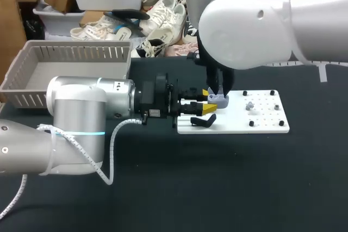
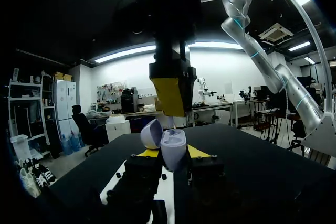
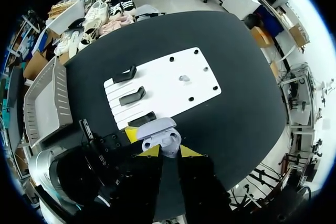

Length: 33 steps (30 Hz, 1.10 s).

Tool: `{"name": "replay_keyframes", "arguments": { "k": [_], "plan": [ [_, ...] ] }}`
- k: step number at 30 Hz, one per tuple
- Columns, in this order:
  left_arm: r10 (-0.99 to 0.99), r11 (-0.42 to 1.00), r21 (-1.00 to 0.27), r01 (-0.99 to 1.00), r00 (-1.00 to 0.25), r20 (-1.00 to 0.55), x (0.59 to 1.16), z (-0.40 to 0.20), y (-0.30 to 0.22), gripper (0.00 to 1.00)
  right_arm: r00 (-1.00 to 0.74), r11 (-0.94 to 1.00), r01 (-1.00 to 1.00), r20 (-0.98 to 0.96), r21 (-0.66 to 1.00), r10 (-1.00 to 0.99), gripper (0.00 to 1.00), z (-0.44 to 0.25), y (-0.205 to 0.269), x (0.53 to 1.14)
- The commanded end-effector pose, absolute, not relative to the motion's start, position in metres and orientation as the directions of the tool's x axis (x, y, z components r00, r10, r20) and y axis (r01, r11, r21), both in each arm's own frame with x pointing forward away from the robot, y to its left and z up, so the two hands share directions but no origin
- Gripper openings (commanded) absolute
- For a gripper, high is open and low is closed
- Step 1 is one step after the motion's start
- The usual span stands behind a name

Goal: Pick up each earbud case from the left stands, insert the matching earbuds, close the lid, and place the case in the box.

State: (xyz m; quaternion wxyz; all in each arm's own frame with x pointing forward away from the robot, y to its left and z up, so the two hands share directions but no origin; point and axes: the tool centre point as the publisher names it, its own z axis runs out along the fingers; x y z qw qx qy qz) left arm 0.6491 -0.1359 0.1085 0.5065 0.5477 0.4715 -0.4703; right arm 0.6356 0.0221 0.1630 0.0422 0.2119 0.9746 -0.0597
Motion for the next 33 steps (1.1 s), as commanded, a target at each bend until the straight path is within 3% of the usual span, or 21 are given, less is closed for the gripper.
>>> {"name": "replay_keyframes", "arguments": {
  "k": [1,33],
  "plan": [
    [0.039,-0.038,0.113,0.993,0.114,-0.993,0.648,0.108,-0.136,0.0,-0.906,0.901,0.42,-0.101,-0.105,0.411,0.0,0.164,0.024,0.636],
    [0.039,-0.038,0.113,0.993,0.114,-0.993,0.648,0.108,-0.136,0.0,-0.904,0.898,0.427,-0.072,-0.109,0.421,0.0,0.151,0.021,0.637]
  ]
}}
